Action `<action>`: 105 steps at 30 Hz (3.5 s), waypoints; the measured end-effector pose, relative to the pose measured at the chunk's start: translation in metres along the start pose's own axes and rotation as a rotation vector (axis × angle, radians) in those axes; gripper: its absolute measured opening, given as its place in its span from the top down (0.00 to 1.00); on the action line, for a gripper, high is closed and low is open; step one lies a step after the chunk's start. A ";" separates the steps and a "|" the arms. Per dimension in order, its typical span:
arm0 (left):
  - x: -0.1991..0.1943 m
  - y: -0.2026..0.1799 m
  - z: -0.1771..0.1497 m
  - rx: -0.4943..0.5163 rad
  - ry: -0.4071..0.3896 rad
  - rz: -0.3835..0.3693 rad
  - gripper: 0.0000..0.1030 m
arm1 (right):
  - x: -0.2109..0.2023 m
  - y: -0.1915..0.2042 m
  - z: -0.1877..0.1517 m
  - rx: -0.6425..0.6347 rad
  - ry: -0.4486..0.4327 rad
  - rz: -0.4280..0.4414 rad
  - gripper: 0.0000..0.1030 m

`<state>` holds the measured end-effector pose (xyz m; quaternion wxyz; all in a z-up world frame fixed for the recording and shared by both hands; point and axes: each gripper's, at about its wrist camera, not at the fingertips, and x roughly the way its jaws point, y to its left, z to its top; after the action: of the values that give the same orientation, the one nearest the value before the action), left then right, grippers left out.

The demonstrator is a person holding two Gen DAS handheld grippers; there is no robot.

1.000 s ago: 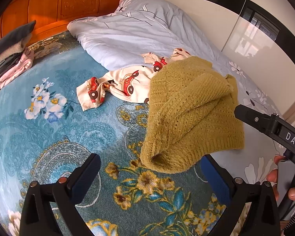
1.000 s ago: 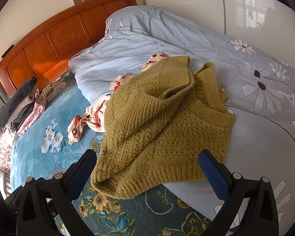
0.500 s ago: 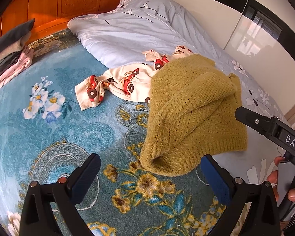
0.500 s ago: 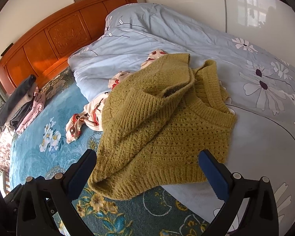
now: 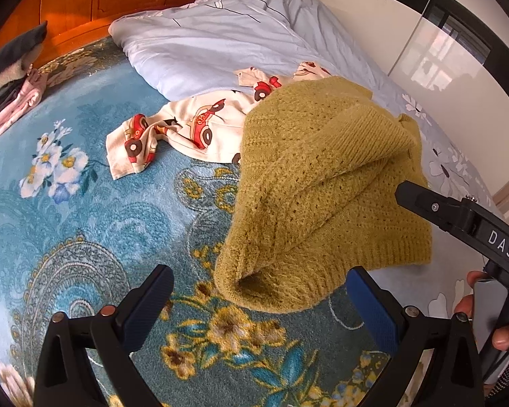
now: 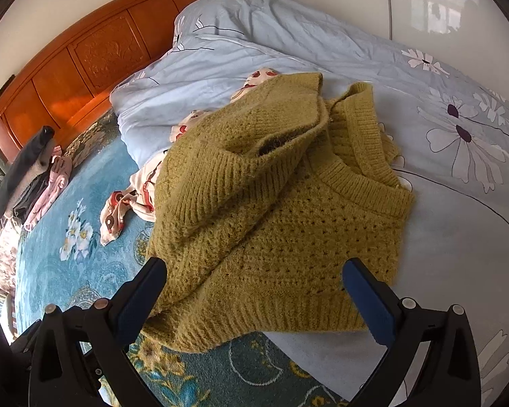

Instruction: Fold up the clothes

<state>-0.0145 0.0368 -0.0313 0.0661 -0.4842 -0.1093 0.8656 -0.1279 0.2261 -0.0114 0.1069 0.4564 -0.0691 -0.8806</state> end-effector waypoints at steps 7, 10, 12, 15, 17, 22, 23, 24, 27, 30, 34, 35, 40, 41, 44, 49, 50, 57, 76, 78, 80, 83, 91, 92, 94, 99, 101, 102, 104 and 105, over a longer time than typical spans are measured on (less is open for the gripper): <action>0.009 -0.014 0.014 0.103 0.015 0.033 0.00 | 0.009 -0.014 0.002 0.017 0.015 0.014 0.00; 0.008 -0.026 0.040 0.225 -0.029 0.059 0.00 | 0.004 -0.027 0.004 0.033 0.001 0.003 0.00; 0.010 -0.038 0.061 0.288 -0.062 0.053 0.00 | -0.001 -0.040 0.004 0.054 -0.011 -0.007 0.00; 0.025 -0.065 0.089 0.355 -0.064 0.051 0.00 | -0.007 -0.060 0.003 0.106 -0.018 -0.015 0.00; 0.040 -0.084 0.099 0.402 -0.036 0.035 0.00 | -0.009 -0.070 0.000 0.135 -0.019 -0.027 0.00; 0.069 -0.127 0.102 0.528 -0.020 0.061 0.00 | -0.010 -0.084 -0.009 0.174 0.018 -0.035 0.00; 0.072 -0.131 0.101 0.545 -0.030 0.076 0.05 | -0.010 -0.085 -0.011 0.173 0.022 -0.035 0.00; 0.074 -0.134 0.101 0.551 -0.035 0.090 0.10 | -0.010 -0.086 -0.013 0.171 0.023 -0.037 0.00; 0.078 -0.126 0.109 0.461 -0.006 0.098 0.51 | -0.012 -0.089 -0.017 0.174 0.025 -0.042 0.00; 0.069 -0.108 0.118 0.356 -0.018 0.077 0.81 | -0.014 -0.091 -0.019 0.183 0.027 -0.049 0.00; 0.034 -0.074 0.131 0.226 -0.106 0.078 0.83 | -0.017 -0.085 -0.020 0.177 0.027 -0.049 0.00; 0.020 -0.060 0.134 0.184 -0.131 0.077 0.84 | -0.019 -0.083 -0.021 0.172 0.025 -0.052 0.00; -0.048 0.031 0.139 -0.046 -0.259 0.114 0.84 | -0.023 -0.071 -0.022 0.173 0.020 -0.042 0.00; -0.060 0.055 0.136 -0.098 -0.275 0.132 0.84 | -0.024 -0.067 -0.023 0.167 0.023 -0.042 0.00; -0.094 0.127 0.108 -0.261 -0.277 0.164 0.85 | -0.025 -0.055 -0.024 0.147 0.030 -0.041 0.00; -0.131 0.201 0.022 -0.345 -0.218 0.291 0.85 | -0.023 -0.035 -0.024 0.118 0.040 -0.025 0.00; -0.135 0.215 0.004 -0.368 -0.179 0.290 0.85 | -0.022 -0.030 -0.024 0.110 0.042 -0.023 0.00; -0.146 0.207 -0.083 -0.310 0.090 0.104 0.85 | -0.015 -0.001 -0.030 0.052 0.082 -0.018 0.00; -0.140 0.195 -0.032 -0.260 0.188 -0.162 0.38 | 0.035 0.006 -0.067 0.074 0.241 -0.015 0.00; -0.131 0.197 -0.009 -0.234 0.161 -0.115 0.38 | 0.040 0.008 -0.067 0.067 0.252 0.000 0.01; -0.114 0.198 0.016 -0.192 0.154 -0.080 0.38 | 0.044 0.009 -0.066 0.064 0.264 0.013 0.08; -0.076 0.191 0.056 -0.070 0.141 0.057 0.37 | 0.052 0.006 -0.069 0.097 0.305 0.043 0.18; 0.046 0.147 0.119 0.252 0.219 0.099 0.35 | 0.057 -0.019 -0.074 0.224 0.326 0.071 0.37; 0.059 0.143 0.121 0.287 0.216 0.129 0.35 | 0.057 -0.020 -0.073 0.233 0.323 0.075 0.38; 0.084 0.141 0.124 0.338 0.237 0.160 0.35 | 0.058 -0.020 -0.073 0.237 0.319 0.078 0.39; 0.105 0.155 0.122 0.277 0.294 0.107 0.35 | 0.062 -0.018 -0.070 0.239 0.317 0.101 0.53; 0.106 0.161 0.120 0.241 0.301 0.081 0.35 | 0.065 -0.017 -0.068 0.247 0.323 0.110 0.57; 0.106 0.163 0.119 0.224 0.302 0.073 0.35 | 0.067 -0.016 -0.067 0.252 0.325 0.115 0.58; 0.103 0.164 0.116 0.194 0.288 0.084 0.37 | 0.070 -0.014 -0.067 0.262 0.331 0.125 0.58; 0.101 0.163 0.114 0.183 0.277 0.094 0.40 | 0.072 -0.012 -0.066 0.268 0.334 0.130 0.59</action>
<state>-0.1659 -0.1131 -0.0976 0.0837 -0.5954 0.0027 0.7990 -0.1154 0.2183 -0.1085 0.1122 0.6007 -0.1960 -0.7669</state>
